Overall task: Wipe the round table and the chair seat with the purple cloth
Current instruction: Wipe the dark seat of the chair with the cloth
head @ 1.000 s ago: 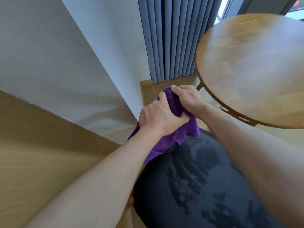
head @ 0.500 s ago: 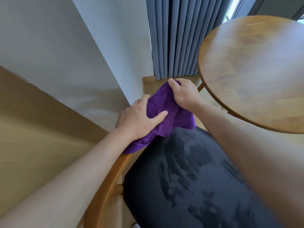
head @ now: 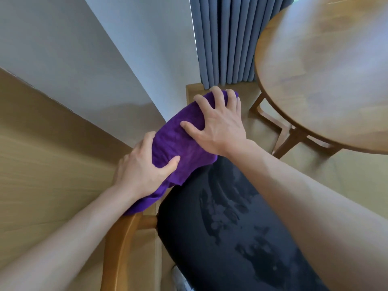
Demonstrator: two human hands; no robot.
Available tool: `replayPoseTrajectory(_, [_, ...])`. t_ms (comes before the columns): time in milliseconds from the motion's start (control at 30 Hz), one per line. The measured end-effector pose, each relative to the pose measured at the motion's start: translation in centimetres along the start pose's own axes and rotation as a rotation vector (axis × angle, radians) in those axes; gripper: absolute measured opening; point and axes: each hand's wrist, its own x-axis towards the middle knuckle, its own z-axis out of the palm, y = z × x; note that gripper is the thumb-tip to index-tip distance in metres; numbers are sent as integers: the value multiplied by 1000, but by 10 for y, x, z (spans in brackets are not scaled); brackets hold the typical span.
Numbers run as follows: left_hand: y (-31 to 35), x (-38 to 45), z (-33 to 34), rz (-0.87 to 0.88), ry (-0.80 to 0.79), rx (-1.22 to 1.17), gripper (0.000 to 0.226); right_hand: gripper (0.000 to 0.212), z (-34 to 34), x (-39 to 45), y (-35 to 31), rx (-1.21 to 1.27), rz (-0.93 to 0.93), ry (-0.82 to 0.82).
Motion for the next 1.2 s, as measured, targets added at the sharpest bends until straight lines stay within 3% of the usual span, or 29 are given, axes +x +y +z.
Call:
replayPoseTrajectory(300, [64, 80, 20, 66, 25, 123, 77, 26, -16, 42, 17, 437, 80, 32])
replayPoseTrajectory(400, [82, 100, 27, 121, 10, 118, 77, 20, -25, 51, 23, 816, 275, -31])
replayPoseTrajectory(500, [87, 111, 27, 167, -5, 112, 68, 19, -26, 53, 26, 1144, 428, -93])
replayPoseTrajectory(667, [88, 126, 25, 152, -53, 64, 60, 22, -21, 49, 38, 1423, 683, -137])
replayPoseTrajectory(767, [88, 134, 27, 125, -14, 52, 54, 36, -6, 46, 40, 1567, 739, -89])
replayPoseTrajectory(900, [90, 132, 28, 94, 15, 60, 54, 38, -1, 39, 38, 1540, 718, -26])
replayPoseTrajectory(1100, [90, 110, 21, 85, 14, 7, 43, 35, -1, 3, 16, 1162, 468, 113])
replayPoseTrajectory(1200, [63, 73, 16, 41, 12, 26, 47, 63, 1, -14, 5, 978, 339, 142])
